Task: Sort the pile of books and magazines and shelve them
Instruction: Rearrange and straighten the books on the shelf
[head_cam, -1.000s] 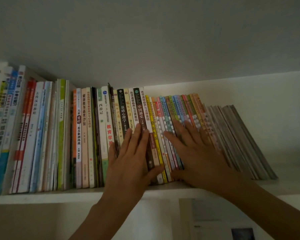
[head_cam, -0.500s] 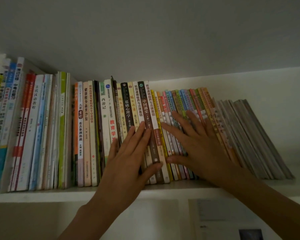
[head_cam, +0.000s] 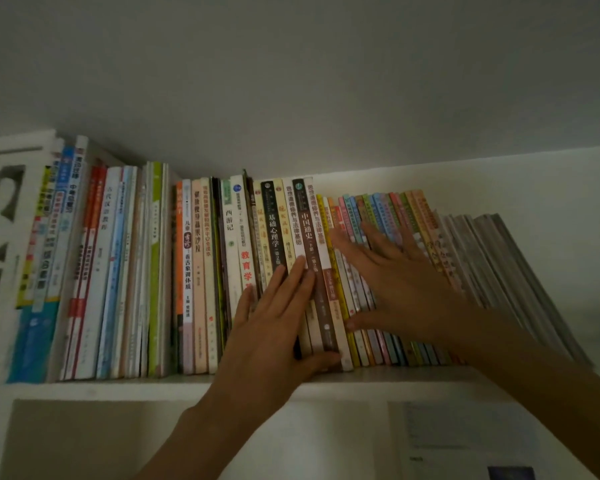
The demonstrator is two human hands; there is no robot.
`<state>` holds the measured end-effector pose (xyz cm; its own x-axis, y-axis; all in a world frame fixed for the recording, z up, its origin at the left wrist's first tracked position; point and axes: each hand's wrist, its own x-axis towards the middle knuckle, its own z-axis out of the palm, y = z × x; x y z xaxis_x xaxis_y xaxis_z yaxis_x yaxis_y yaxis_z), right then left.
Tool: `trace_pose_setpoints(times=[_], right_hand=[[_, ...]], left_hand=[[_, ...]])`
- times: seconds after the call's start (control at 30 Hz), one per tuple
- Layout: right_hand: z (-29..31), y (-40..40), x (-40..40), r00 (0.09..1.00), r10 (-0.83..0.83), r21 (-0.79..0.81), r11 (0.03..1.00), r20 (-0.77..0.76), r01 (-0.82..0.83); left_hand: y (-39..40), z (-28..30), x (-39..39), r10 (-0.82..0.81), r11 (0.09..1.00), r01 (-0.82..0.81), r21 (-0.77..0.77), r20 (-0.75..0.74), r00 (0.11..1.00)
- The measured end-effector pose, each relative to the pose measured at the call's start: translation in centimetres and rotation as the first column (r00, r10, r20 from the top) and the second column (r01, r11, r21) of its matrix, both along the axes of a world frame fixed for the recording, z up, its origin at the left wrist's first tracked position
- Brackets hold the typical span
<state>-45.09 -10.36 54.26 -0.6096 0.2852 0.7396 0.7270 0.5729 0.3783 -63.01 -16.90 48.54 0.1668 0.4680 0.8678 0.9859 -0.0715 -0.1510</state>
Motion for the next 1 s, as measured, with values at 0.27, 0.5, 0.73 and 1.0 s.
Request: trace_pose_setpoints(times=[0.27, 0.5, 0.73, 1.0], right_hand=[[-2.1, -0.7, -0.9, 0.998, 0.057, 0.003, 0.998, 0.004, -0.057], [-1.9, 0.1, -0.8, 0.999, -0.023, 0.048, 0.999, -0.024, 0.024], [-2.7, -2.3, -6.4, 1.000, -0.004, 0.220, 0.976, 0.027, -0.002], [-1.9, -2.3, -8.0, 0.985, -0.163, 0.261, 0.954, 0.049, 0.145]], left_hand=[[-0.6, 0.6, -3.6, 0.198, 0.980, -0.191, 0.057, -0.172, 0.965], [-0.8, 1.2, -4.1, 0.159, 0.986, -0.166, -0.014, -0.217, 0.963], [-1.7, 1.2, -6.8, 0.290, 0.957, -0.286, 0.048, -0.200, 0.936], [-0.7, 1.8, -9.2, 0.209, 0.971, -0.168, 0.173, -0.254, 0.944]])
